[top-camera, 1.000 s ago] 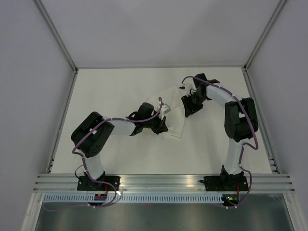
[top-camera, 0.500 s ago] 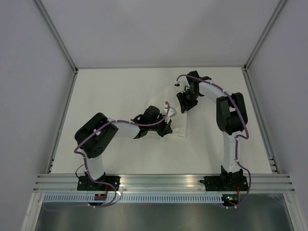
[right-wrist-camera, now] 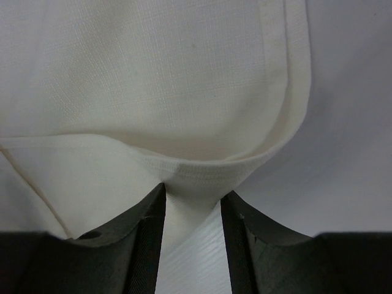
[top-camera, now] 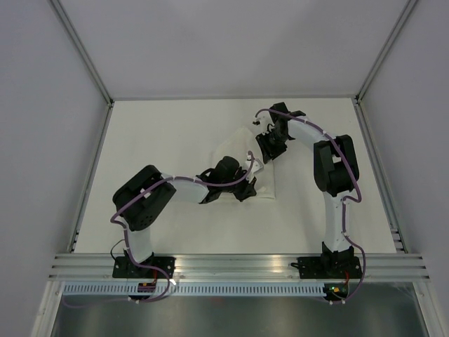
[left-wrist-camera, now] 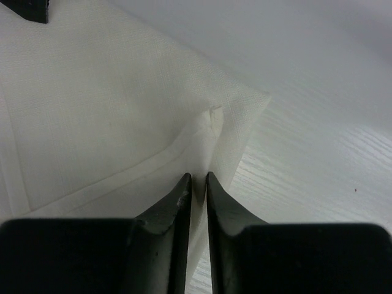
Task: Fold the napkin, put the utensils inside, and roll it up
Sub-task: Fold the napkin, then roll the napkin with the utensil
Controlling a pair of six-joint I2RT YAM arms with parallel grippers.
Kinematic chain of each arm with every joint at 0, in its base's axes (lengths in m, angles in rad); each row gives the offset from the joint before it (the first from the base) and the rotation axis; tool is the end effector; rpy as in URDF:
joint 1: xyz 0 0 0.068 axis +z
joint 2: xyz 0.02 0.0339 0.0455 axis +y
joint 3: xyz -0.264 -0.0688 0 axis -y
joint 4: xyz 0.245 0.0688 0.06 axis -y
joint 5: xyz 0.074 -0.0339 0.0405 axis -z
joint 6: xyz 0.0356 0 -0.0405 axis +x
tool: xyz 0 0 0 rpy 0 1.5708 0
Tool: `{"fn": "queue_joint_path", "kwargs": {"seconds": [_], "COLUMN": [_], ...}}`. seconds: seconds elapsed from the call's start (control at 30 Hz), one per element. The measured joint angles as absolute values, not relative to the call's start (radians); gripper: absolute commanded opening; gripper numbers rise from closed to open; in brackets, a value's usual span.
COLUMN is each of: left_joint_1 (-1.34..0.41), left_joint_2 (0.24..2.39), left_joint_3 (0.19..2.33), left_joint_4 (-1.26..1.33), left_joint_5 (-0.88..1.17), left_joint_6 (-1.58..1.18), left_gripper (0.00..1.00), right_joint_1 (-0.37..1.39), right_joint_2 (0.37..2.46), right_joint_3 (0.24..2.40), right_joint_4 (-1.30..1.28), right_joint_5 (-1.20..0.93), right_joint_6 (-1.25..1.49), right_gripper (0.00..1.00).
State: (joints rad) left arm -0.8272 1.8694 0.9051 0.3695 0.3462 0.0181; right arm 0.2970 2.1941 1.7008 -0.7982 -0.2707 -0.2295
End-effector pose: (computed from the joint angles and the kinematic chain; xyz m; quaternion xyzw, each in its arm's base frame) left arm 0.2454 -0.2847 0.1385 0.4305 0.7604 -0.3216 0.3647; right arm 0.4258 0.1403 0.1606 -0.2735 0.9425 0.1382 0.1333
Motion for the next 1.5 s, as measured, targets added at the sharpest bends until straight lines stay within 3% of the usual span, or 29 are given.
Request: {"fn": "queue_joint_path", "kwargs": {"seconds": [0.1,0.33,0.7,0.9,1.07,1.5], "left_joint_1": [-0.837,-0.842,-0.842,-0.815,-0.686,-0.48], "left_joint_2": [1.861,1.803,1.54,1.32,1.174,1.078], "left_joint_3": [0.905,0.896,0.836,0.802,0.774,0.746], "left_joint_4": [0.356,0.29,0.313,0.256,0.202,0.107], "left_joint_5": [0.335,0.302,0.209,-0.116,-0.32,-0.348], "left_joint_6": [0.027,0.039,-0.01,-0.197,-0.424,-0.567], "left_gripper": [0.31,0.4,0.47,0.52,0.52,0.52], "right_joint_1": [0.297,0.297,0.297,0.286,0.287,0.56], "right_joint_2": [2.193,2.191,2.083,1.88,1.729,1.563], "right_joint_3": [1.701,1.701,1.687,1.534,1.422,1.042], "right_joint_4": [-0.799,-0.8,-0.815,-0.797,-0.777,-0.58], "right_joint_5": [-0.272,-0.274,-0.283,-0.271,-0.277,-0.303], "right_joint_6": [-0.228,-0.222,-0.213,-0.339,-0.542,-0.799], "right_gripper": [0.48,0.51,0.55,0.56,0.6,0.66]}}
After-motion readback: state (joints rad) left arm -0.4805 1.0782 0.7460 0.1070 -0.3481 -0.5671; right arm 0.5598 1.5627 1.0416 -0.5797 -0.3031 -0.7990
